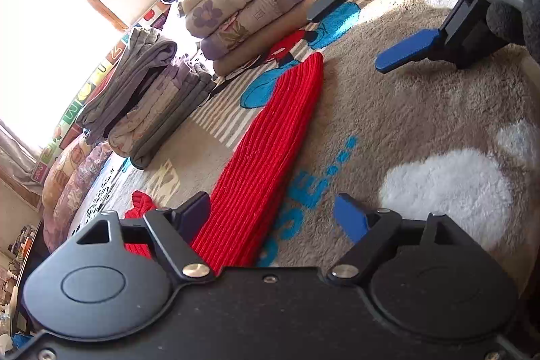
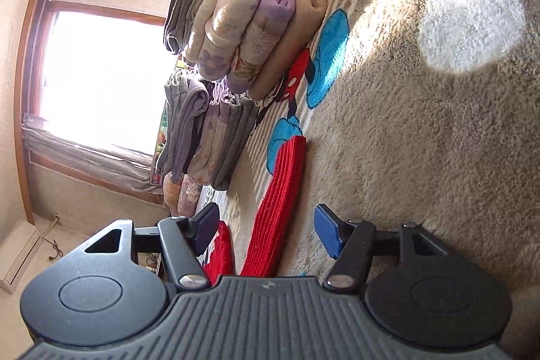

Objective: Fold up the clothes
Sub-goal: 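Grasp the sleeve cuff with the left gripper while the right gripper hovers nearby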

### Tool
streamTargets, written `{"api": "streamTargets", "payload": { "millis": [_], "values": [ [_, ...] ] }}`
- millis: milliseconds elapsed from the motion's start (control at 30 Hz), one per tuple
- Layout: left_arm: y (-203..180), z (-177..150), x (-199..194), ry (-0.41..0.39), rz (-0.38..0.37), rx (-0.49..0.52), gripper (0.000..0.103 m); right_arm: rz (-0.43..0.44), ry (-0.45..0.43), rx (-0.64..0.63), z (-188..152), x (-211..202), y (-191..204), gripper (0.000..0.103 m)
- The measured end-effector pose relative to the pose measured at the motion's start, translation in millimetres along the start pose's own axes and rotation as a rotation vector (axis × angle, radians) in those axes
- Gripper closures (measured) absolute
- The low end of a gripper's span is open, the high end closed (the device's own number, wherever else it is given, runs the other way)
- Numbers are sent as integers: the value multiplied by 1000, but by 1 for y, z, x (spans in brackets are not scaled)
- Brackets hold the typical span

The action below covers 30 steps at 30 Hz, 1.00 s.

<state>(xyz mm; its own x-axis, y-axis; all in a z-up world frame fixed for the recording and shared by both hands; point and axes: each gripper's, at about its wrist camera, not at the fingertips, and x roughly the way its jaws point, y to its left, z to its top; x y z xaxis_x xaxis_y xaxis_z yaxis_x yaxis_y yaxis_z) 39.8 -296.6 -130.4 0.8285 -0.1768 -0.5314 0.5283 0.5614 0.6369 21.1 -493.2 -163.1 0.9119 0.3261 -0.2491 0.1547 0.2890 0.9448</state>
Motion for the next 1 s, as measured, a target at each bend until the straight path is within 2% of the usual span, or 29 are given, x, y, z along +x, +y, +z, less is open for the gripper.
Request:
{"api": "streamTargets", "payload": {
  "millis": [133,300,533,700,1000],
  "values": [
    [-5,14,9,6,-11,23,25,25,12,16,4,-3,-2,39],
    [-12,26,20,10,-13,54,26,58,9,45,9,-8,-5,35],
    [-19,41,34,13,2,97,26,65,-26,84,15,-13,-12,34],
    [-24,51,46,8,21,123,26,91,-56,173,20,-15,-24,32],
    [-25,76,73,14,39,127,30,115,-101,250,22,-17,-32,32]
  ]
}}
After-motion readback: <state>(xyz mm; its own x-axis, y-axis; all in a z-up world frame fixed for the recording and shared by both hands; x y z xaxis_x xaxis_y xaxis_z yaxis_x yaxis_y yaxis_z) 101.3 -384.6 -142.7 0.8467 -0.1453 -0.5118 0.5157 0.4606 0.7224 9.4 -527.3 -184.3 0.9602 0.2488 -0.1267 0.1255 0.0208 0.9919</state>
